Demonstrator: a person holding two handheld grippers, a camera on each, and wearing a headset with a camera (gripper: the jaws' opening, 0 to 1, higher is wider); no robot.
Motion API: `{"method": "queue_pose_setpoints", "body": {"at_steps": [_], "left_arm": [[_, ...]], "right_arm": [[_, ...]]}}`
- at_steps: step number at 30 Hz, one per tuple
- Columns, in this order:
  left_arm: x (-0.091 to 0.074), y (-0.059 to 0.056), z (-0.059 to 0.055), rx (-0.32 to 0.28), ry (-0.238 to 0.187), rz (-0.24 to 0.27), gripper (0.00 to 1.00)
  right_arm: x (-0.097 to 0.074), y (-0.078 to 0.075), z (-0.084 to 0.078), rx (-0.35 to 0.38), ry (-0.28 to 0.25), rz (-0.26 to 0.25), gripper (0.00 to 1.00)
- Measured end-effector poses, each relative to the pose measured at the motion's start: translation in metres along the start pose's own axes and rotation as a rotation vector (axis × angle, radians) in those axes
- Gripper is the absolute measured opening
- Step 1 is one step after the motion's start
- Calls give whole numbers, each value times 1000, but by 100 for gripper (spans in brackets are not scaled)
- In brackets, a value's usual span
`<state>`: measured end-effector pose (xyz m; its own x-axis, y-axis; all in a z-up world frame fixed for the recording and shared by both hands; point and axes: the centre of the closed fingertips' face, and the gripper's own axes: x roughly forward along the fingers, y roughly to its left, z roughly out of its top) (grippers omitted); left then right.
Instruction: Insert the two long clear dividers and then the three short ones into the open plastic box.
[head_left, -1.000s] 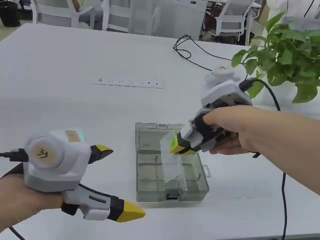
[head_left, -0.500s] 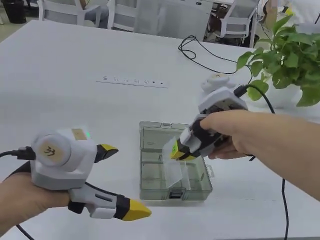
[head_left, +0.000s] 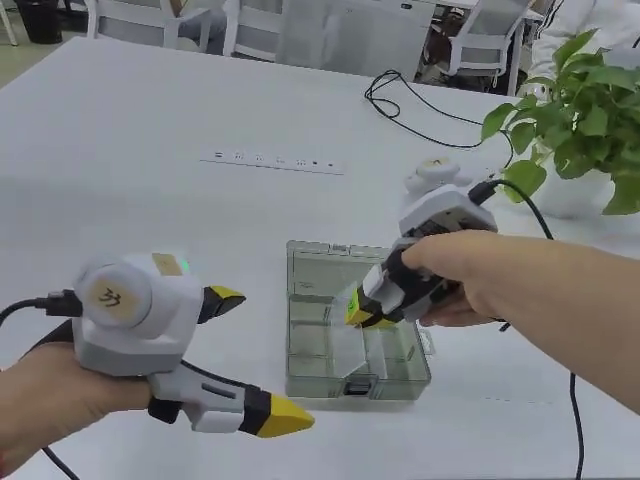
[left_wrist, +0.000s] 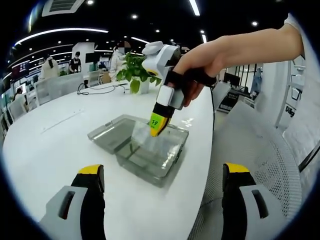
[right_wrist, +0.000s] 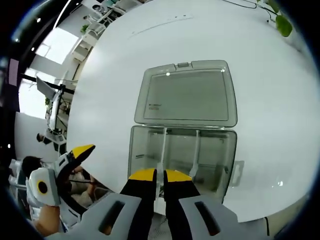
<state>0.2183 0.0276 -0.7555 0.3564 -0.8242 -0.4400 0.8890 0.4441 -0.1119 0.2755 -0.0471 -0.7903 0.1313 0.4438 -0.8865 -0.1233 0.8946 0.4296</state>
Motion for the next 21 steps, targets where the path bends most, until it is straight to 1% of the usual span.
{"method": "queue_pose_setpoints", "body": {"at_steps": [2, 8, 13, 21], "left_arm": [[0, 0, 0, -6, -2, 2, 100], [1, 0, 2, -12, -8, 2, 100], [2, 1, 1, -17, -8, 3, 100], [3, 2, 1, -26, -10, 3, 100]], "right_arm": [[0, -1, 1, -13, -1, -14, 7], [3, 1, 1, -31, 9, -17, 7], [4, -2, 2, -43, 9, -31, 7], [5, 1, 5, -91, 11, -43, 7]]}}
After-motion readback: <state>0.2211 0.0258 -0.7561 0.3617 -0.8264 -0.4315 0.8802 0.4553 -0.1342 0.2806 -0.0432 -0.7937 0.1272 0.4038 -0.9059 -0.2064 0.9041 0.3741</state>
